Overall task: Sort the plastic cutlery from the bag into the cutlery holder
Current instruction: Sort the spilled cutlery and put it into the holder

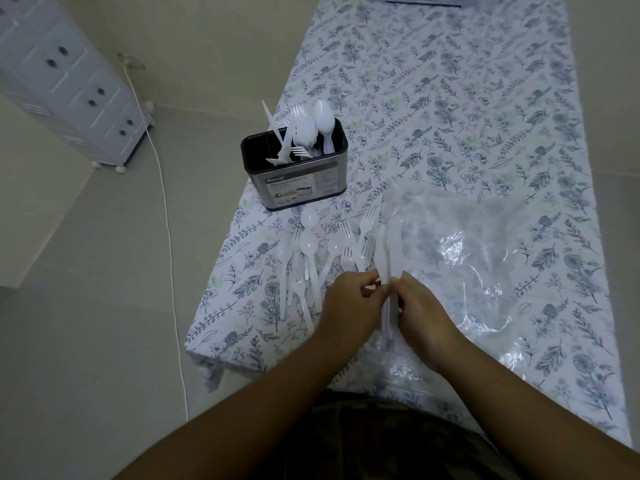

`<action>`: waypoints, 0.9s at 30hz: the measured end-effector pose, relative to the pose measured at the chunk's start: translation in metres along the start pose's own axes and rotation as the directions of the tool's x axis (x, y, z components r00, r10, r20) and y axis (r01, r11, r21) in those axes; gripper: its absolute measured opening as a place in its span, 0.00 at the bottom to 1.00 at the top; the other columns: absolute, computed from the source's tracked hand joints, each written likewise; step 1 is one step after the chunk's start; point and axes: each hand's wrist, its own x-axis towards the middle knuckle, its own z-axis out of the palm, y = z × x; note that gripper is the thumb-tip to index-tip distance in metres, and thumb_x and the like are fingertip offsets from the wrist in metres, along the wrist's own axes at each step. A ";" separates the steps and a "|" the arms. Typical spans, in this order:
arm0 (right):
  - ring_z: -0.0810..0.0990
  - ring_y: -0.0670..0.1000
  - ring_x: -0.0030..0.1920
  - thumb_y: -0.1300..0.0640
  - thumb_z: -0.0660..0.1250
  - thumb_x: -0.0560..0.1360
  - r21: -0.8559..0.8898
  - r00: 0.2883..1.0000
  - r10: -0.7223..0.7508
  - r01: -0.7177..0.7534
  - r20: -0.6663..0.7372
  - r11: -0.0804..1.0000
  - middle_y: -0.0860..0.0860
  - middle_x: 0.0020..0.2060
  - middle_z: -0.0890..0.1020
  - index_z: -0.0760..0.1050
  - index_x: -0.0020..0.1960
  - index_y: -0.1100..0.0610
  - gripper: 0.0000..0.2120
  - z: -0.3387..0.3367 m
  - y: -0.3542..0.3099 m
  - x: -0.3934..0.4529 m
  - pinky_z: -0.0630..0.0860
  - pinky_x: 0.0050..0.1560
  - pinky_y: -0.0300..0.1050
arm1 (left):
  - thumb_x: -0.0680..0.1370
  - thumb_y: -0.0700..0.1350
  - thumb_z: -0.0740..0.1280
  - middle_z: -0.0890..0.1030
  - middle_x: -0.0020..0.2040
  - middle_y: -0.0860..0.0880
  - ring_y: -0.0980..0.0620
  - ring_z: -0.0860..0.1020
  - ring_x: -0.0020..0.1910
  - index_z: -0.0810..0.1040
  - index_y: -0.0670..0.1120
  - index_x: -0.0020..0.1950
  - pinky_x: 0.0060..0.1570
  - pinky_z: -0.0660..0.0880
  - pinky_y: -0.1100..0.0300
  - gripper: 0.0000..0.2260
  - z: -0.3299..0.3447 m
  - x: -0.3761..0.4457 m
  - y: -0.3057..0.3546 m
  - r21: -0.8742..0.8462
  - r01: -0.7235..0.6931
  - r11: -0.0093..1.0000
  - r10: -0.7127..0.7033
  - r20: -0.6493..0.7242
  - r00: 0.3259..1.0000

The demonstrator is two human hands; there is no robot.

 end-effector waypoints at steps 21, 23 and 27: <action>0.82 0.39 0.40 0.64 0.68 0.80 -0.276 0.904 -0.424 0.394 -0.056 0.877 0.38 0.36 0.84 0.84 0.48 0.51 0.09 -0.013 -0.005 -0.006 0.74 0.42 0.29 | 0.75 0.37 0.74 0.86 0.47 0.50 0.55 0.85 0.49 0.84 0.43 0.54 0.52 0.82 0.59 0.08 -0.001 0.007 -0.009 -0.237 -0.088 0.967 0.062 -0.117 0.991; 0.81 0.39 0.39 0.64 0.70 0.79 -0.365 0.882 -0.470 0.425 -0.038 0.828 0.37 0.36 0.84 0.83 0.46 0.47 0.12 -0.017 0.005 -0.005 0.74 0.42 0.30 | 0.76 0.35 0.73 0.87 0.48 0.51 0.56 0.85 0.50 0.83 0.43 0.59 0.52 0.81 0.60 0.12 -0.001 0.002 -0.014 -0.220 -0.127 0.967 0.105 -0.107 0.989; 0.81 0.36 0.40 0.63 0.72 0.78 -0.382 0.883 -0.467 0.417 -0.044 0.825 0.34 0.37 0.84 0.86 0.48 0.51 0.08 -0.018 0.025 -0.011 0.73 0.44 0.30 | 0.77 0.36 0.72 0.87 0.52 0.51 0.55 0.85 0.53 0.83 0.43 0.62 0.55 0.81 0.57 0.14 0.000 -0.006 -0.029 -0.155 -0.228 0.961 0.215 -0.095 0.972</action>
